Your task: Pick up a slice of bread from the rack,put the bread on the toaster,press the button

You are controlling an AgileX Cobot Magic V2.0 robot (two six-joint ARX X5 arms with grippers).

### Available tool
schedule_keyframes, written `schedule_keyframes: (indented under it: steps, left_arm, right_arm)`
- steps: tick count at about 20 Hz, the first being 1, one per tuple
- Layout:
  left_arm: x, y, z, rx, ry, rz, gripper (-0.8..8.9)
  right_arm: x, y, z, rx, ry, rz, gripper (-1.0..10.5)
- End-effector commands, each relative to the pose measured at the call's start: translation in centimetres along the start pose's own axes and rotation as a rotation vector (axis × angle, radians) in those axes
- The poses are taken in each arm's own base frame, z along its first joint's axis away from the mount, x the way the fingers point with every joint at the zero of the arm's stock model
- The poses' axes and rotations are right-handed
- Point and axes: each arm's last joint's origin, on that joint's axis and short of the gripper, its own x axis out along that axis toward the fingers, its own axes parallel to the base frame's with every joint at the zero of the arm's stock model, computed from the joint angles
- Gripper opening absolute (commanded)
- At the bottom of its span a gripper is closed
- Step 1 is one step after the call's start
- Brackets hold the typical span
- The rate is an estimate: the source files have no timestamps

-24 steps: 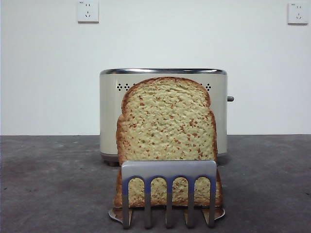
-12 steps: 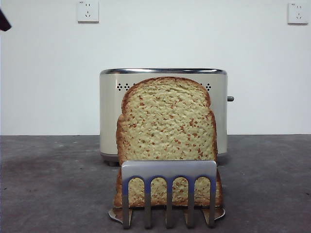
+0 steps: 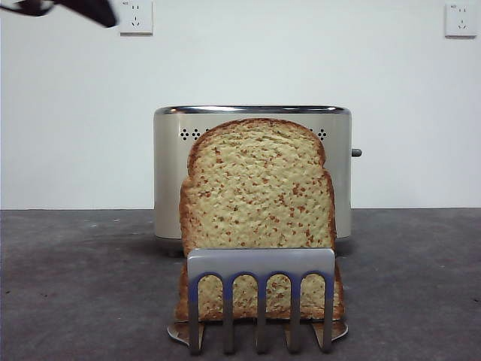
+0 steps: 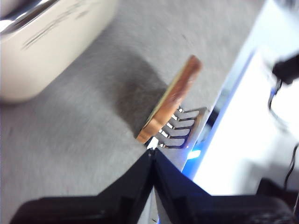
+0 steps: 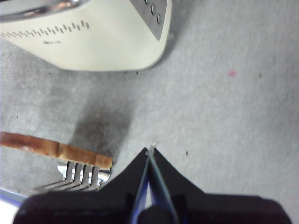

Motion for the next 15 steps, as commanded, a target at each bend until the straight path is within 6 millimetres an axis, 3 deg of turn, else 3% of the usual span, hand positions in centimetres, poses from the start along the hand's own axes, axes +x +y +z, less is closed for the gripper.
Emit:
schedule_keyframes:
  steps: [1, 4, 6, 10, 15]
  left_arm:
    - [1.1, -1.3, 2.1, 0.104, 0.030, -0.013, 2.01]
    - [2.7, -2.8, 4.4, 0.167, 0.074, -0.042, 4.80]
    - [4.3, -4.2, 5.2, 0.226, 0.111, -0.074, 4.84]
    - [8.0, -5.9, 5.6, 0.367, 0.250, 0.047, 6.52]
    - [12.7, -5.9, 5.7, 0.398, 0.375, 0.065, 6.65]
  right_arm:
    - [-0.3, 0.2, 0.7, -0.047, -0.014, 0.005, 0.0]
    - [-0.5, 0.3, 1.1, -0.058, -0.023, 0.005, 0.0]
    - [-0.5, 0.3, 1.2, -0.064, -0.026, 0.005, 0.0]
    - [-0.5, 0.3, 1.2, -0.073, -0.024, 0.005, 0.0]
    - [-0.5, 0.3, 1.2, -0.073, -0.023, 0.005, 0.0]
